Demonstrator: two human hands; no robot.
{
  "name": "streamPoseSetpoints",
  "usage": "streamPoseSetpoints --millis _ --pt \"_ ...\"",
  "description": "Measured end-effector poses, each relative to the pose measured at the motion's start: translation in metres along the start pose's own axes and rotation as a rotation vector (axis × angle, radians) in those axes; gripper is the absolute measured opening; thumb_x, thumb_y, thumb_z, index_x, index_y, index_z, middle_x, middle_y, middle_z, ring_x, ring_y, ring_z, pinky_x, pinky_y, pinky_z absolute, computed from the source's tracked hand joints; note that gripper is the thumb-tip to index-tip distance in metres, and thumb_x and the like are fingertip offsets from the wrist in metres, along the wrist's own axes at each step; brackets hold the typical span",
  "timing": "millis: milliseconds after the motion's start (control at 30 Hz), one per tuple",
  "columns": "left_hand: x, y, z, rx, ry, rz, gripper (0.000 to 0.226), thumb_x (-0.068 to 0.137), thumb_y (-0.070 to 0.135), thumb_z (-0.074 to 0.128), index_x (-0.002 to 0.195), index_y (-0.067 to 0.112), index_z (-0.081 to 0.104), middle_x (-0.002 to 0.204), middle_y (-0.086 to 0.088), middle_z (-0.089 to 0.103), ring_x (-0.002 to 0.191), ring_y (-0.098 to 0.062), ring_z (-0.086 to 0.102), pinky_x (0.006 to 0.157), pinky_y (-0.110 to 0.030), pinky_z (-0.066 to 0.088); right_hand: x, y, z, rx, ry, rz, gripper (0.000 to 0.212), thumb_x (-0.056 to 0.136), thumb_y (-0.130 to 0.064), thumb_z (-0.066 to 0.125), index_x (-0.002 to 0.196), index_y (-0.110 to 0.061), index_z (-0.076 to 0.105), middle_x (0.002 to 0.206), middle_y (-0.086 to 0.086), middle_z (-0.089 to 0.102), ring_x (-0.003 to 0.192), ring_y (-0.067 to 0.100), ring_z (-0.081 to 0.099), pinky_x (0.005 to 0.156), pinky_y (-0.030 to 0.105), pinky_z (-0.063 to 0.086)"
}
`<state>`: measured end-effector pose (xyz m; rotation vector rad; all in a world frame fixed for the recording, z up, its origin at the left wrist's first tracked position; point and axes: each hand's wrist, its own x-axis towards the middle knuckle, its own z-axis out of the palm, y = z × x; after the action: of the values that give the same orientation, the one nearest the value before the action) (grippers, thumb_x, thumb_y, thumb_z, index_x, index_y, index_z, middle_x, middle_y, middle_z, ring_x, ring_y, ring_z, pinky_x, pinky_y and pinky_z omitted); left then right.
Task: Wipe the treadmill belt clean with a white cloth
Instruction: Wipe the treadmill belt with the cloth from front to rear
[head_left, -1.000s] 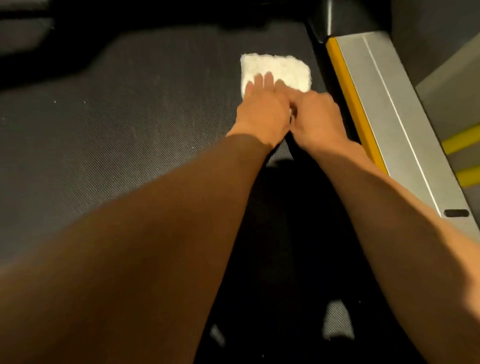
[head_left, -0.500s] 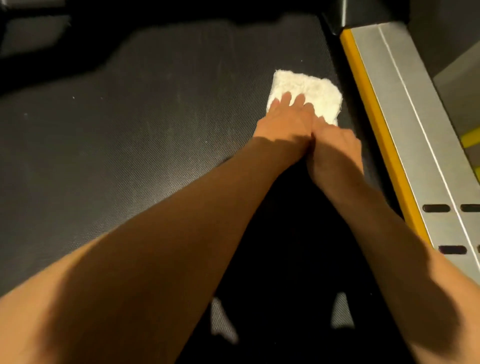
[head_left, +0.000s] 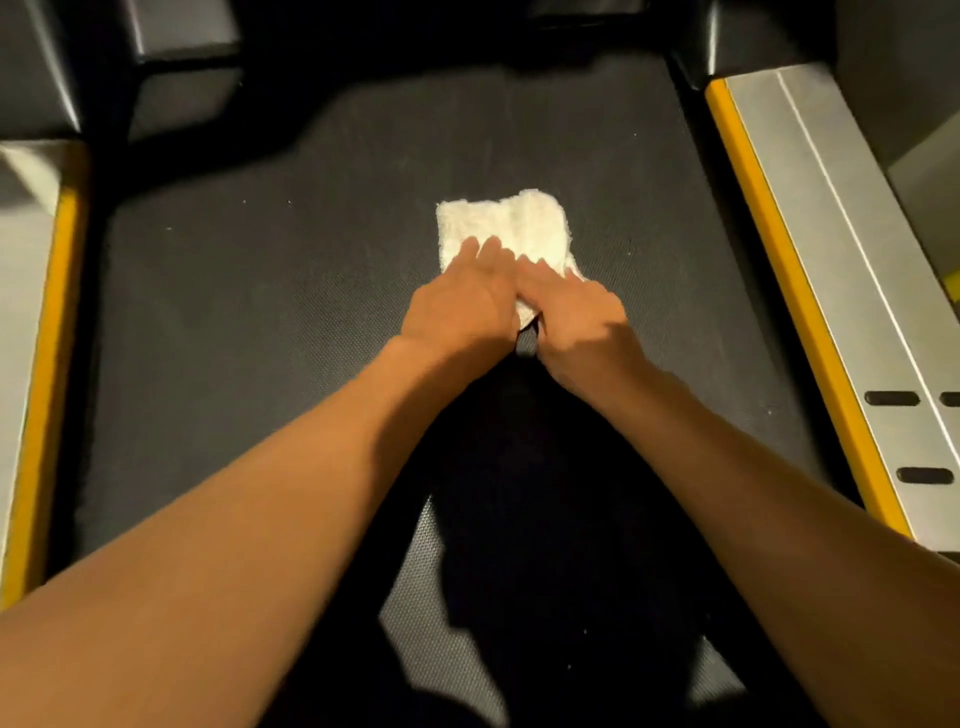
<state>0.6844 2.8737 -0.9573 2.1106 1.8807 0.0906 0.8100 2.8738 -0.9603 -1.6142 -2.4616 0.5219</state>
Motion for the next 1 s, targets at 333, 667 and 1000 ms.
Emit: streamPoseSetpoints --millis 333,667,1000 --pt "-0.053 -0.055 0.005 0.164 -0.110 -0.004 0.058 0.102 0.022 0.029 0.153 0.009 0.003 0.161 -0.007 -0.001 0.149 -0.023 -0.003 0.114 -0.041 0.029 -0.006 -0.050 0.024 -0.019 -0.191 -0.059 0.063 0.095 -0.005 0.035 0.154 -0.022 0.019 0.160 -0.001 0.018 0.146 0.021 0.018 0.118 0.032 0.015" --pt "-0.086 -0.094 -0.015 0.164 -0.115 -0.085 0.059 0.096 0.023 0.044 0.149 0.009 0.021 0.160 -0.006 0.012 0.148 -0.023 0.007 0.110 -0.042 0.035 -0.013 -0.108 0.035 -0.094 -0.217 -0.206 0.053 0.094 -0.006 0.038 0.146 -0.014 0.030 0.134 0.007 0.045 0.124 0.031 0.045 0.100 0.039 0.038" --pt "-0.104 -0.159 -0.020 0.110 -0.057 -0.074 0.063 0.093 0.016 0.047 0.150 0.009 0.021 0.160 -0.008 0.011 0.148 -0.025 0.008 0.110 -0.043 0.035 0.013 -0.169 0.036 -0.196 -0.283 -0.247 0.039 0.095 -0.002 0.036 0.133 -0.006 0.044 0.128 0.011 0.049 0.115 0.030 0.050 0.083 0.037 0.040"
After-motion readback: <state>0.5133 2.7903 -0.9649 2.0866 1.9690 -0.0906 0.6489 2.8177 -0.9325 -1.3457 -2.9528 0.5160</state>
